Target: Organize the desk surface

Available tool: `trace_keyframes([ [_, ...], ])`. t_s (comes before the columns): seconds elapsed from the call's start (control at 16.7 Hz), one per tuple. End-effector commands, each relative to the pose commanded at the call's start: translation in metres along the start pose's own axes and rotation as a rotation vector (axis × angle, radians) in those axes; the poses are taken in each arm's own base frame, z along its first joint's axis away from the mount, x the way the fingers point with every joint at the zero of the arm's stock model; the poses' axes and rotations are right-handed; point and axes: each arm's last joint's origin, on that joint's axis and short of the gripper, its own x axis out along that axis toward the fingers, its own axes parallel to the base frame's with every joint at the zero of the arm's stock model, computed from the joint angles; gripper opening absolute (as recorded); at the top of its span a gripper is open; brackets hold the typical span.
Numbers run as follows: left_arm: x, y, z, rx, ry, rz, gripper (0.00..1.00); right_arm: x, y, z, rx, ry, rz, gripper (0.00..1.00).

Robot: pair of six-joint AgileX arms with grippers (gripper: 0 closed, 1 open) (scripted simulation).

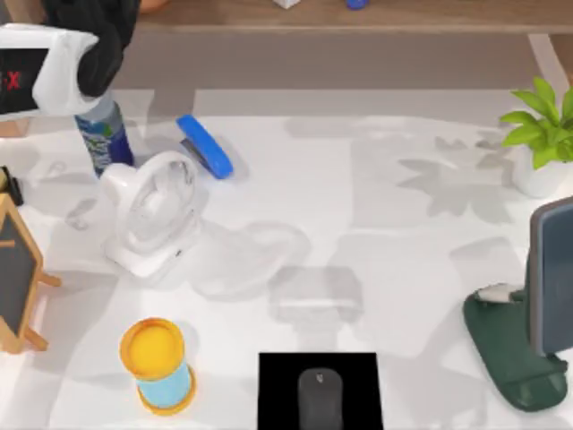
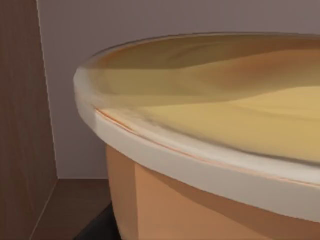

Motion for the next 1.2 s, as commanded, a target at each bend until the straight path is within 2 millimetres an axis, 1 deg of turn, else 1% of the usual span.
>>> trace_keyframes([
  [0.06, -0.001, -0.002, -0.002, 0.003, 0.002, -0.002, 0.0, 0.0, 0.0, 0.0, 0.0, 0.0, 0.0, 1.0],
  [0.24, -0.002, 0.0, 0.009, -0.005, -0.024, -0.001, 0.0, 0.0, 0.0, 0.0, 0.0, 0.0, 0.0, 1.0],
  [0.36, 0.0, 0.0, 0.001, -0.001, -0.003, 0.0, 0.0, 0.0, 0.0, 0.0, 0.0, 0.0, 0.0, 1.0],
  [0.54, 0.0, 0.0, 0.0, 0.0, 0.0, 0.0, 0.0, 0.0, 0.0, 0.0, 0.0, 0.0, 0.0, 1.0],
  [1.2, 0.0, 0.0, 0.0, 0.0, 0.0, 0.0, 0.83, 0.0, 0.0, 0.0, 0.0, 0.0, 0.0, 1.0],
])
